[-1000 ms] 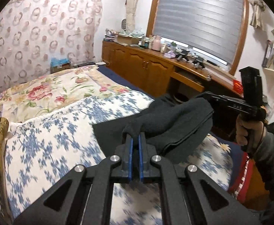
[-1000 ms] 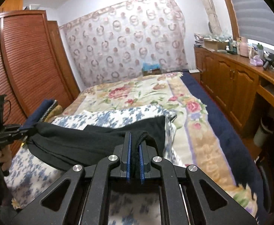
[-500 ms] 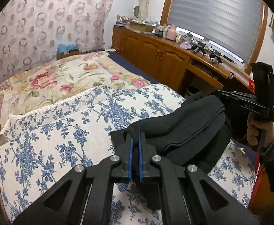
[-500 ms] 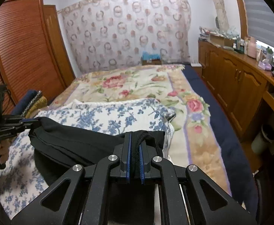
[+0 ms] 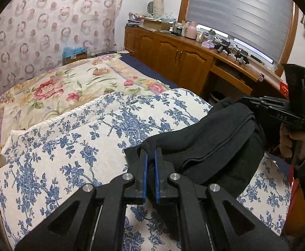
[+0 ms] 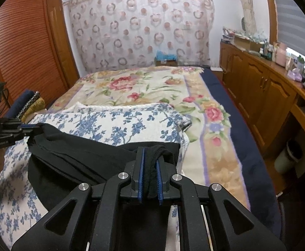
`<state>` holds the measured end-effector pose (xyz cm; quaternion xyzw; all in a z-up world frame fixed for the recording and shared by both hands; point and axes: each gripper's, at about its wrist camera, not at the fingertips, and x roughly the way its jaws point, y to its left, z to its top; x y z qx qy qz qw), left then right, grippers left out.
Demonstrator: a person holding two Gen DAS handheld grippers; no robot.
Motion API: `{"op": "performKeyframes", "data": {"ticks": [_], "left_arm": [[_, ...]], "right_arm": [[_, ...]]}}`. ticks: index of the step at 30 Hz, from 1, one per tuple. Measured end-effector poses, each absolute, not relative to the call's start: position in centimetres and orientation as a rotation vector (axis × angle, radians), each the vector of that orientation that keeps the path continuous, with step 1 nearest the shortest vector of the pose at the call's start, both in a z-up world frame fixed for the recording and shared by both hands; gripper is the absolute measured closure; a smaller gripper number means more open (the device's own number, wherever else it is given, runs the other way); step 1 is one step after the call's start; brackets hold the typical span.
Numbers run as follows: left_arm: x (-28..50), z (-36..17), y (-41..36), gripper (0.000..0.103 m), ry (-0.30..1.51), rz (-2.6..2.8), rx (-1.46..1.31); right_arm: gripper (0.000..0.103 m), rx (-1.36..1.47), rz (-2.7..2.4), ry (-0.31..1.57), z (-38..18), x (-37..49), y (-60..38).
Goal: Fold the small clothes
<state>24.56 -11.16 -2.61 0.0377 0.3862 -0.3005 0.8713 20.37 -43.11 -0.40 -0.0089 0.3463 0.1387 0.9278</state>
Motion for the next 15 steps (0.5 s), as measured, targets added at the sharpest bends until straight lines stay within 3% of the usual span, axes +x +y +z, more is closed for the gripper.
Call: {"op": "performKeyframes", "data": {"ticks": [6, 7, 8, 10, 15], "left_arm": [[24.9, -2.7, -11.0, 0.093, 0.814, -0.604, 0.089], [24.8, -2.6, -10.8, 0.088, 0.804, -0.595, 0.092], [24.7, -2.4, -10.6, 0.081, 0.796, -0.594, 0.089], [24.5, -2.1, -9.8, 0.069, 0.791, -0.609, 0.066], [23.2, -2.6, -9.0, 0.061, 0.805, -0.638, 0.063]], "right_arm": [[0.083, -0.024, 0.289, 0.720, 0.3, 20.0, -43.1], [0.077, -0.028, 0.290, 0.725, 0.3, 19.9, -43.1], [0.064, -0.030, 0.290, 0.728, 0.4, 19.9, -43.1], [0.053, -0.032, 0.293, 0.727, 0.6, 19.7, -43.3], [0.049, -0.057, 0.272, 0.714, 0.9, 18.9, -43.6]]}}
